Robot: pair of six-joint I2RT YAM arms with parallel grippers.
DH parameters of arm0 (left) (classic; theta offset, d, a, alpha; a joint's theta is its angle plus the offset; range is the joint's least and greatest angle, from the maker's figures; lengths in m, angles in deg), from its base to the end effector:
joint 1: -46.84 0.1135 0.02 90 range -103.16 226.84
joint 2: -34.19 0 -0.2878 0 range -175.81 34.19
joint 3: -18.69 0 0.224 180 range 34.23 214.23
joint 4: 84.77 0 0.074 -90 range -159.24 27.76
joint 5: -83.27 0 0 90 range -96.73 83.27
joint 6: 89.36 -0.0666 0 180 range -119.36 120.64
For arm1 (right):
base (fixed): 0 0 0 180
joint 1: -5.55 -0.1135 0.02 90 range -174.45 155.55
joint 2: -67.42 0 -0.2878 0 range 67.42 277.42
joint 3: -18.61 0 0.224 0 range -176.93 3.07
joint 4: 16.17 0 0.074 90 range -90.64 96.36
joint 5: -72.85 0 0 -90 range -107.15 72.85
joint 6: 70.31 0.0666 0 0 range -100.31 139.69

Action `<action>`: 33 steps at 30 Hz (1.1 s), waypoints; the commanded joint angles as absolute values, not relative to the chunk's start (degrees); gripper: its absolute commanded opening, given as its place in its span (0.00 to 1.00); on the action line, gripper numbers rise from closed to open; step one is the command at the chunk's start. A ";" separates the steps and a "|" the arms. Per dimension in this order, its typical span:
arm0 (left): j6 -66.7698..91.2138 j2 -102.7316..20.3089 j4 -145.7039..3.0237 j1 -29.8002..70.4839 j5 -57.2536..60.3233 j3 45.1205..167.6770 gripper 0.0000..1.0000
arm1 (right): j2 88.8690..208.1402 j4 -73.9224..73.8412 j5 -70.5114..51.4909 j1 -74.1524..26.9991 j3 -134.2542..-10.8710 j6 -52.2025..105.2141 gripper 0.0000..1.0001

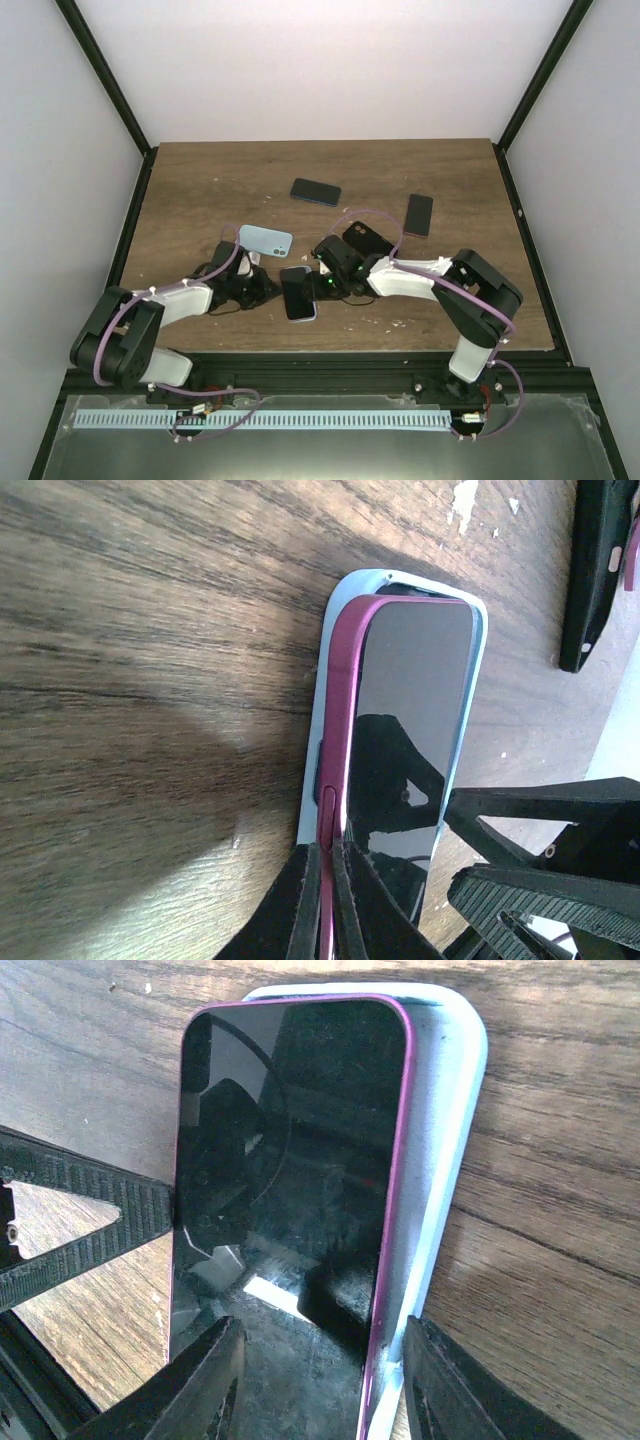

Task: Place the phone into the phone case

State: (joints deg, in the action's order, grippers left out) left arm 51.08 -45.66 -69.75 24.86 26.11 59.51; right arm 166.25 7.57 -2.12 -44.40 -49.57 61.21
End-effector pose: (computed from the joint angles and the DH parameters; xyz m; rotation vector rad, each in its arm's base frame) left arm 0.1901 -0.1157 0.1505 -0.4179 2.7094 -1.1719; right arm 0.2039 0.2694 0.1712 -0.3188 2.7384 0.8871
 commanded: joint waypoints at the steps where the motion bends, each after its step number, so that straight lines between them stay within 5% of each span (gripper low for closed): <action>1: 51.12 -47.30 -72.53 23.55 26.98 60.96 0.07 | 166.77 5.97 -1.73 -44.11 -48.95 60.37 0.44; 8: 51.50 -49.52 -73.38 22.67 27.29 61.94 0.07 | 166.56 6.44 -2.14 -44.11 -49.05 60.33 0.43; 15: 50.56 -47.05 -70.30 22.67 23.89 62.18 0.25 | 164.42 8.55 -6.22 -43.39 -48.16 59.97 0.44; 19: 49.16 -48.20 -69.49 22.67 23.10 63.52 0.27 | 165.11 7.60 -5.43 -43.14 -47.82 60.15 0.46; 33: 46.45 -53.91 -72.65 22.54 25.10 65.75 0.06 | 169.25 2.18 -3.28 -42.28 -48.57 57.29 0.41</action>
State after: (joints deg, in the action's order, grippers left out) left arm 47.10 -51.91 -70.41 22.92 23.97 65.06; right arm 167.32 4.71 -3.90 -42.74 -47.80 58.89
